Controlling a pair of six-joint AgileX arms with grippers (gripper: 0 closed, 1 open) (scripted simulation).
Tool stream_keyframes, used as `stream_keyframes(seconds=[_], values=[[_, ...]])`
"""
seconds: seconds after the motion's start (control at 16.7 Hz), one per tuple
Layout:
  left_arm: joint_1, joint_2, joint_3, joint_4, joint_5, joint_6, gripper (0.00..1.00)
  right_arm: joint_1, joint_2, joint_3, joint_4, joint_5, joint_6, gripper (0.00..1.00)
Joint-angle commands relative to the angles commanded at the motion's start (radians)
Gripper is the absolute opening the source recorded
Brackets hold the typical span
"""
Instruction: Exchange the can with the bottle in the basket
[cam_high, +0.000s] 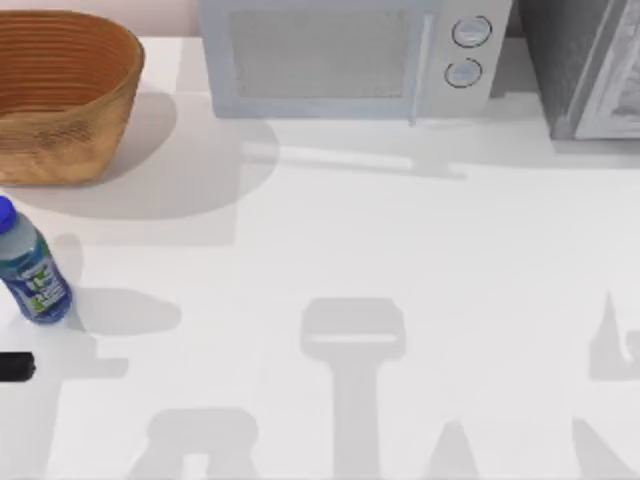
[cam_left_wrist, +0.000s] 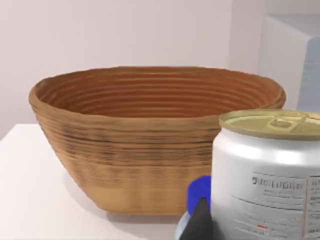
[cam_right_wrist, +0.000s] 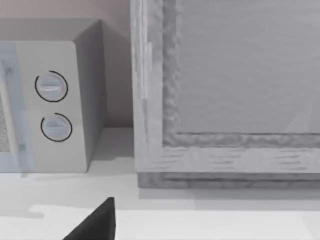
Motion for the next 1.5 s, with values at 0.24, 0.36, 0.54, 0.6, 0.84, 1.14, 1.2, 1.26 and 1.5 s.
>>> stream_keyframes(seconds=[0.24,0.36,0.54,0.6,0.84,1.14,1.2,1.26,1.5], values=[[-0.023,0.168,0.084,0.088,0.074,0.005,0.00,0.000,0.000,0.000,0.000,0.000,0.000,1.00],[-0.045,0.298,0.154,0.161,0.138,0.011,0.00,0.000,0.000,0.000,0.000,0.000,0.000,1.00],[-0.090,0.541,0.285,0.300,0.261,0.020,0.00,0.000,0.000,0.000,0.000,0.000,0.000,1.00],[-0.107,0.631,0.333,0.352,0.307,0.024,0.00,0.000,0.000,0.000,0.000,0.000,0.000,1.00],[-0.181,1.027,0.538,0.574,0.509,0.036,0.00,0.000,0.000,0.000,0.000,0.000,0.000,1.00],[-0.271,1.549,0.793,0.856,0.770,0.045,0.00,0.000,0.000,0.000,0.000,0.000,0.000,1.00],[-0.288,1.651,0.840,0.909,0.820,0.046,0.00,0.000,0.000,0.000,0.000,0.000,0.000,1.00],[-0.303,1.751,0.886,0.960,0.869,0.046,0.00,0.000,0.000,0.000,0.000,0.000,0.000,1.00],[-0.354,2.114,1.040,1.138,1.039,0.042,0.00,0.000,0.000,0.000,0.000,0.000,0.000,1.00]])
